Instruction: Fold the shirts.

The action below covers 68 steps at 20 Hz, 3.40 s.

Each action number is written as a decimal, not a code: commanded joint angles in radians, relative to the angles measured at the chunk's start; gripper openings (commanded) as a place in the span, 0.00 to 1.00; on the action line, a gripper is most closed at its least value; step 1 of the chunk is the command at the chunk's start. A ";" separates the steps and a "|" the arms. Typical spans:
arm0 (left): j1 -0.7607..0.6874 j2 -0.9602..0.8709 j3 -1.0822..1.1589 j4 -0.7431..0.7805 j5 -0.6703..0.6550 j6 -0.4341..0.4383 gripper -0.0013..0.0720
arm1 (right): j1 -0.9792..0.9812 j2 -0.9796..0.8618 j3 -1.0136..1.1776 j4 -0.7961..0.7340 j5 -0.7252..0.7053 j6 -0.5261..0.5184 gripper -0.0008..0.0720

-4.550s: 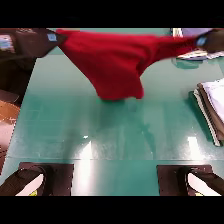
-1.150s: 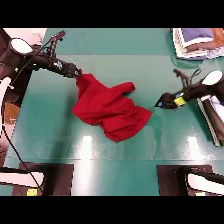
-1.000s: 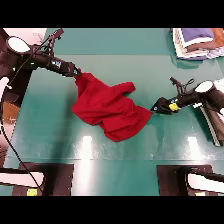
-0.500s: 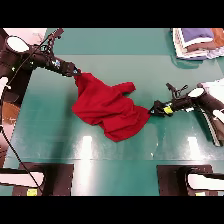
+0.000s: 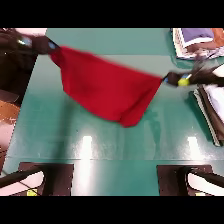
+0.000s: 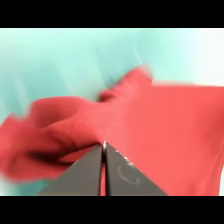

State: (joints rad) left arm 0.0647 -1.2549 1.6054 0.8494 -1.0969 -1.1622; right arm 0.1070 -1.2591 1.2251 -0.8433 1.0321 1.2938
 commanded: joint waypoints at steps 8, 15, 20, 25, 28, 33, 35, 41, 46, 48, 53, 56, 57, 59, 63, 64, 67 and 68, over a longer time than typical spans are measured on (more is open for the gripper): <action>0.023 0.406 0.246 0.006 0.033 -0.009 0.05 | -0.186 0.290 0.566 0.001 0.085 -0.001 0.03; 0.023 0.405 0.483 0.000 -0.059 -0.019 0.05 | -0.359 0.267 0.824 0.002 0.272 0.039 0.03; 0.022 0.343 0.173 0.001 -0.136 -0.019 0.05 | -0.282 0.128 0.673 0.000 0.364 0.069 0.03; -0.079 0.152 -0.225 0.068 -0.089 0.008 0.05 | -0.124 -0.087 0.434 -0.269 0.321 0.077 0.03; -0.141 -0.027 -0.323 0.121 0.090 0.044 0.05 | -0.098 -0.213 0.369 -0.301 0.209 0.079 0.03; -0.141 -0.241 -0.317 0.110 0.352 0.035 0.05 | -0.099 -0.397 0.464 -0.302 0.145 0.105 0.03; -0.141 -0.260 -0.317 0.111 0.426 0.035 0.05 | -0.099 -0.454 0.538 -0.302 0.146 0.105 0.03; -0.124 -0.261 -0.266 0.121 0.370 0.024 0.76 | -0.108 -0.546 0.697 -0.301 0.209 0.123 0.61; 0.068 -0.199 -0.151 0.119 -0.098 -0.028 0.75 | -0.187 -0.454 0.686 -0.278 0.418 0.053 0.60; 0.142 -0.119 -0.222 0.120 -0.171 -0.044 0.75 | -0.229 -0.374 0.571 -0.207 0.470 0.012 0.60; 0.208 0.147 -0.653 0.153 -0.207 -0.086 0.75 | -0.285 -0.159 0.219 -0.066 0.475 -0.059 0.60; 0.208 0.280 -0.917 0.157 -0.197 -0.131 0.76 | -0.285 -0.055 0.073 -0.066 0.427 -0.084 0.60; 0.208 0.312 -0.990 0.156 -0.196 -0.140 0.76 | -0.285 -0.027 0.040 -0.065 0.414 -0.084 0.60; 0.208 0.347 -1.080 0.156 -0.218 -0.147 0.76 | -0.285 0.020 -0.012 -0.066 0.383 -0.093 0.60; 0.208 0.352 -1.146 0.158 -0.230 -0.147 0.76 | -0.285 0.062 -0.044 -0.066 0.378 -0.099 0.60; 0.208 0.352 -1.149 0.158 -0.228 -0.147 0.76 | -0.285 0.067 -0.044 -0.066 0.378 -0.099 0.60; 0.208 0.352 -1.149 0.180 -0.226 -0.147 0.76 | -0.285 0.072 -0.033 -0.064 0.385 -0.098 0.60; 0.208 0.352 -1.150 0.205 -0.222 -0.148 0.76 | -0.285 0.072 -0.034 -0.064 0.385 -0.098 0.60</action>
State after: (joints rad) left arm 0.2714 -0.9077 0.4713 1.0172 -1.3201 -1.3079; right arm -0.1780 -1.1976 1.1946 -0.9108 1.4162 1.1973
